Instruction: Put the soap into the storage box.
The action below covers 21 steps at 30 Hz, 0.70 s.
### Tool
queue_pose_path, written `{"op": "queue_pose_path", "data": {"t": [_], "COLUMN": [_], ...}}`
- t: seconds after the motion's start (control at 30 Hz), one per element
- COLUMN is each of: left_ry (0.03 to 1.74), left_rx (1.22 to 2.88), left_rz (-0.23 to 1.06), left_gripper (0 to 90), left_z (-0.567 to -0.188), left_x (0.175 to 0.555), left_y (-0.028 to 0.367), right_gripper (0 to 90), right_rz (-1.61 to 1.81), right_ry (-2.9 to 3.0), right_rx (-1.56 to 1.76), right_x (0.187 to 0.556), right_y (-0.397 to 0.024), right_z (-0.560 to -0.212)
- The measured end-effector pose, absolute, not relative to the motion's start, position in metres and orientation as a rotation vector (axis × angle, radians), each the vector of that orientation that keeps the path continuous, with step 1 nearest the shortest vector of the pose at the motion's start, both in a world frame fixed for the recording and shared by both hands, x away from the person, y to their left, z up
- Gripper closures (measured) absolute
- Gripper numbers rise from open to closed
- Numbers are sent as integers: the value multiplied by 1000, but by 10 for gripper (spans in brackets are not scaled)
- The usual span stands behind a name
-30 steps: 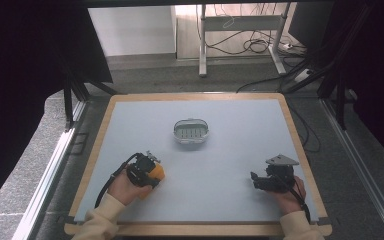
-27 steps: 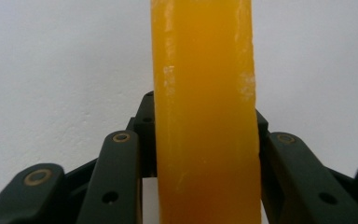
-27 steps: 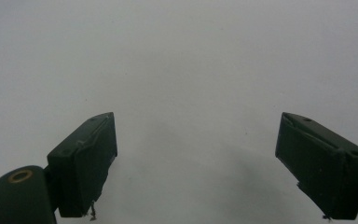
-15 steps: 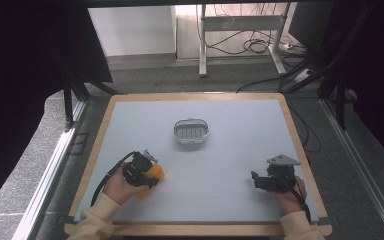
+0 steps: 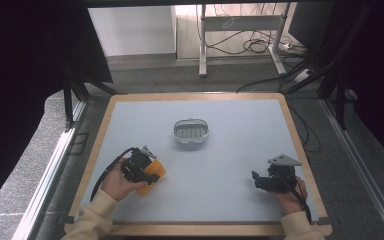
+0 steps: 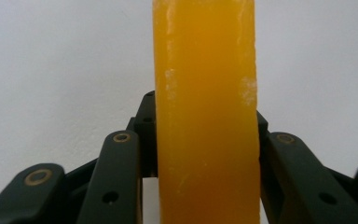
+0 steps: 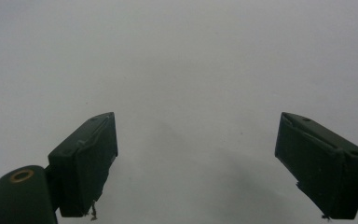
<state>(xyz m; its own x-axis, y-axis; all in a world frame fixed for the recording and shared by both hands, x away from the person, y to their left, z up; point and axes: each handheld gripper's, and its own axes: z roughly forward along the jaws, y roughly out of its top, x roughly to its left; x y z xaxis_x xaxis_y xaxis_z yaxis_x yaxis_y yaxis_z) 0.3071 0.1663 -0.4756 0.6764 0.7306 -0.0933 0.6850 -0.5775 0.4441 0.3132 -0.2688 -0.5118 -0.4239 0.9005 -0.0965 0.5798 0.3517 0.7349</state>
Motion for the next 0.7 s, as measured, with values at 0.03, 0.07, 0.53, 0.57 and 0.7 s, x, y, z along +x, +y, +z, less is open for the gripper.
{"op": "queue_pose_path", "data": {"t": [0.03,0.07,0.53,0.57,0.7], "left_ry": [1097,1097,1084,1084,1078], "left_rx": [2442,2442,2433,2433,2434], "left_rz": [134,129,126,126,125], "left_gripper": [617,617,617,617,617], "left_z": [-475,-475,-465,-465,-461], "left_x": [308,310,322,322,324], "left_y": [167,168,171,171,172], "right_gripper": [133,133,137,137,137], "right_rz": [861,861,863,863,861], "right_ry": [2124,2124,2128,2128,2130], "right_rx": [1285,1285,1282,1282,1284], "right_x": [313,313,312,312,312], "right_y": [-269,-269,-270,-270,-270], "right_z": [-512,-512,-512,-512,-512]}}
